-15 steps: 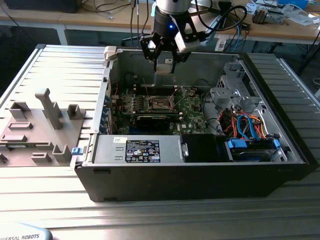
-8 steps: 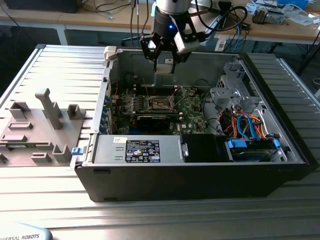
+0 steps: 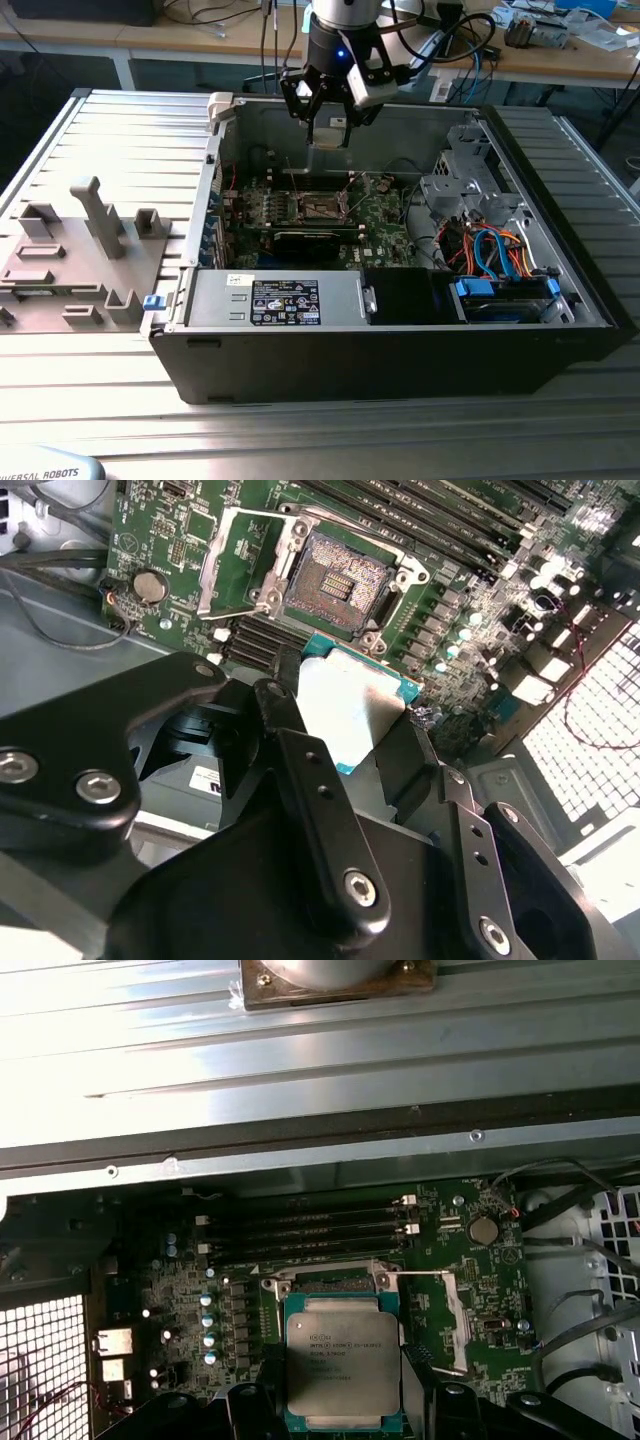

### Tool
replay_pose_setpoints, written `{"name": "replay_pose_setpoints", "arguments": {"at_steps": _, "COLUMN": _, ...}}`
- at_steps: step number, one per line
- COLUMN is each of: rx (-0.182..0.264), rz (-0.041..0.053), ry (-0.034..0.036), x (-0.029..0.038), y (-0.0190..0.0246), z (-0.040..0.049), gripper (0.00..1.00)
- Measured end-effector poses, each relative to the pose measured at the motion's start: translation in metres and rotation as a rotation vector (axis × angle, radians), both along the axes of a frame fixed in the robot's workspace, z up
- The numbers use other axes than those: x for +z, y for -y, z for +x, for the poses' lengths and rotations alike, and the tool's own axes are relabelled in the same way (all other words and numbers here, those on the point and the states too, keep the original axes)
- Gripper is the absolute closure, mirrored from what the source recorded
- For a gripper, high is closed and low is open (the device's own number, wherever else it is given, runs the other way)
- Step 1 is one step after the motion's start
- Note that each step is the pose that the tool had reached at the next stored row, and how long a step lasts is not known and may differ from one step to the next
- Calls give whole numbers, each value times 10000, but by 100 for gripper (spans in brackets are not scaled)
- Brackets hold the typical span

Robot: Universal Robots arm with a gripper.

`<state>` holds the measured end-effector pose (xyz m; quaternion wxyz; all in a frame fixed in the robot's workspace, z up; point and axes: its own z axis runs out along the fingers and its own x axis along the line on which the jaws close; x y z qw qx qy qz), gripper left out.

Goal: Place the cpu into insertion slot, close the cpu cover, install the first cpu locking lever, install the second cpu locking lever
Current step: 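Place the cpu into insertion slot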

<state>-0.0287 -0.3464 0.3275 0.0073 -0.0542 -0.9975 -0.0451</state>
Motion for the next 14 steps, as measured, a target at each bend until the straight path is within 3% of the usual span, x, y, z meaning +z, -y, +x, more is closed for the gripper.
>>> {"name": "replay_pose_setpoints", "arguments": {"at_steps": 14, "rx": -232, "rz": 0, "ry": 0, "x": -4, "y": 0, "z": 0, "gripper": 46}}
